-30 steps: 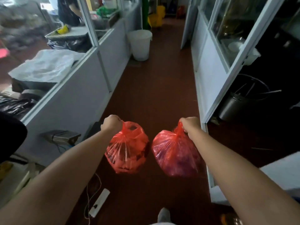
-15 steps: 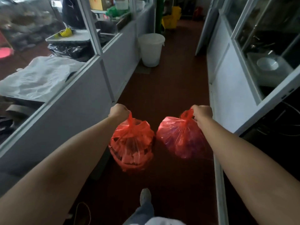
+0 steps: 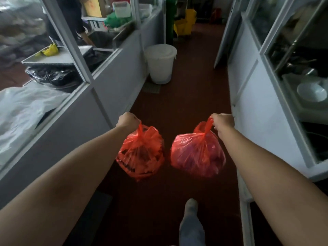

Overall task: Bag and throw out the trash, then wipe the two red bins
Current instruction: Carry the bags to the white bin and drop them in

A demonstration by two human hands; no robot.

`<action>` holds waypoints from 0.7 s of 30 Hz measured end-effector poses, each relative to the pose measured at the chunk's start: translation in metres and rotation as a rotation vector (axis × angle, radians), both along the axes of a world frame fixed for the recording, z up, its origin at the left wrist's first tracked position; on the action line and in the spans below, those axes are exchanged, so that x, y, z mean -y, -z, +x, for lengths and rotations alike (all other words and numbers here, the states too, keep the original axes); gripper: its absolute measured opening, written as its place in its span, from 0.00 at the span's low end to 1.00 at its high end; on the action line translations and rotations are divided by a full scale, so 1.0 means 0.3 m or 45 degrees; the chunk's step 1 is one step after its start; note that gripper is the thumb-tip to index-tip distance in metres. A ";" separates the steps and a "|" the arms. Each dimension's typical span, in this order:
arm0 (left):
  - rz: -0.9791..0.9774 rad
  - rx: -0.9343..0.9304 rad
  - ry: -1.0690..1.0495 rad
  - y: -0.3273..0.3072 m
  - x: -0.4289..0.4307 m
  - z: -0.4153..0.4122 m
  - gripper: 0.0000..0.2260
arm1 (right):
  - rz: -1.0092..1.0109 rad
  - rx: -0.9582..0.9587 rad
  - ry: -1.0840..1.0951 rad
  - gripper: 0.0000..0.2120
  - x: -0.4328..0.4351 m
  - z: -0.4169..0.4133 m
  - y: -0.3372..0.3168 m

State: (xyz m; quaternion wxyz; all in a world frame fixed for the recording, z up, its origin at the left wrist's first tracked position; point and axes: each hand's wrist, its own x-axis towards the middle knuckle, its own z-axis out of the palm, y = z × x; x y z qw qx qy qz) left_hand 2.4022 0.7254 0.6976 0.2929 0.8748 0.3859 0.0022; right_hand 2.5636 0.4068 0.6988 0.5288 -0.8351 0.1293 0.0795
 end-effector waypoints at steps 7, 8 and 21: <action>0.007 -0.043 -0.100 -0.020 -0.096 0.546 0.06 | -0.122 -0.071 -0.183 0.08 -0.121 0.569 0.035; -0.003 -0.037 -0.125 -0.027 -0.115 0.621 0.06 | -0.122 -0.064 -0.201 0.08 -0.142 0.653 0.028; -0.068 0.021 -0.098 0.049 -0.454 1.603 0.06 | -0.088 -0.038 -0.195 0.10 -0.545 1.706 0.069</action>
